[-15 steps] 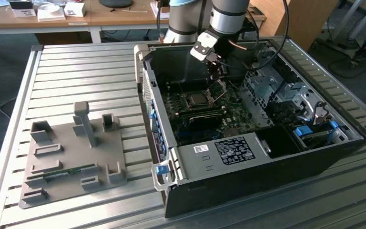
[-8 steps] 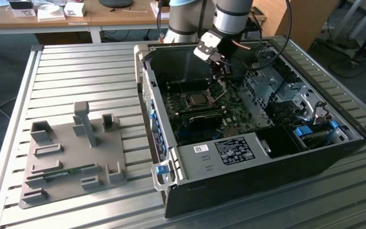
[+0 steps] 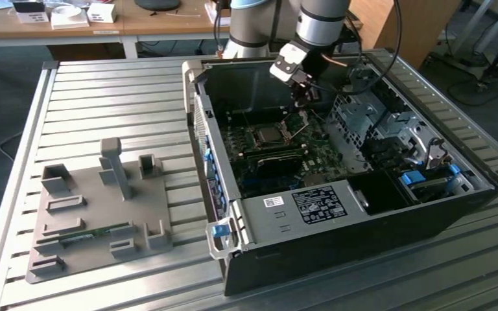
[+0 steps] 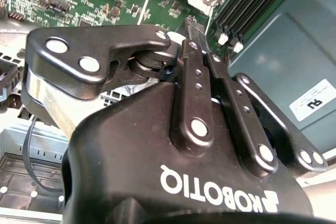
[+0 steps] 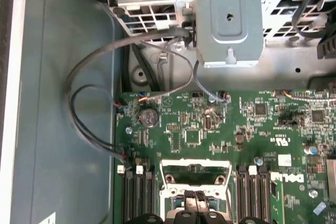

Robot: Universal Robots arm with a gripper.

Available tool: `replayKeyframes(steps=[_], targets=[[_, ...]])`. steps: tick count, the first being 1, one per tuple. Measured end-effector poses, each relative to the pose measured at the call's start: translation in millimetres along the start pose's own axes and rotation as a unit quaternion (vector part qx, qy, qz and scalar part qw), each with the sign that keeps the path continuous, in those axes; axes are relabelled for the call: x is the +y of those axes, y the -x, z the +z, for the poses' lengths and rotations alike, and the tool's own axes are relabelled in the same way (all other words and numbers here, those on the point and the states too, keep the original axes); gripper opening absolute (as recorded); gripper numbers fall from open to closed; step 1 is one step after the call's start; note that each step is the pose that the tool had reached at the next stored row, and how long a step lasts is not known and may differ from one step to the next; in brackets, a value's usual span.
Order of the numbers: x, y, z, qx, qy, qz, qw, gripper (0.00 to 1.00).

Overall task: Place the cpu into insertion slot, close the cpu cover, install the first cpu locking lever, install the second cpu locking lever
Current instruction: 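Close the cpu cover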

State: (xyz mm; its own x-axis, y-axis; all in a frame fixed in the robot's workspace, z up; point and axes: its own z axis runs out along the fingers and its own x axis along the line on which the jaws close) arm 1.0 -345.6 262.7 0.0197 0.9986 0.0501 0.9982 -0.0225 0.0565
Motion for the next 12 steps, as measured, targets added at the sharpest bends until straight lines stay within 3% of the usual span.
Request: replayKeyframes(steps=[12], targets=[[23.1,-1.0,1.3,-0.0001,0.0000,0.000,1.0000,0.11]])
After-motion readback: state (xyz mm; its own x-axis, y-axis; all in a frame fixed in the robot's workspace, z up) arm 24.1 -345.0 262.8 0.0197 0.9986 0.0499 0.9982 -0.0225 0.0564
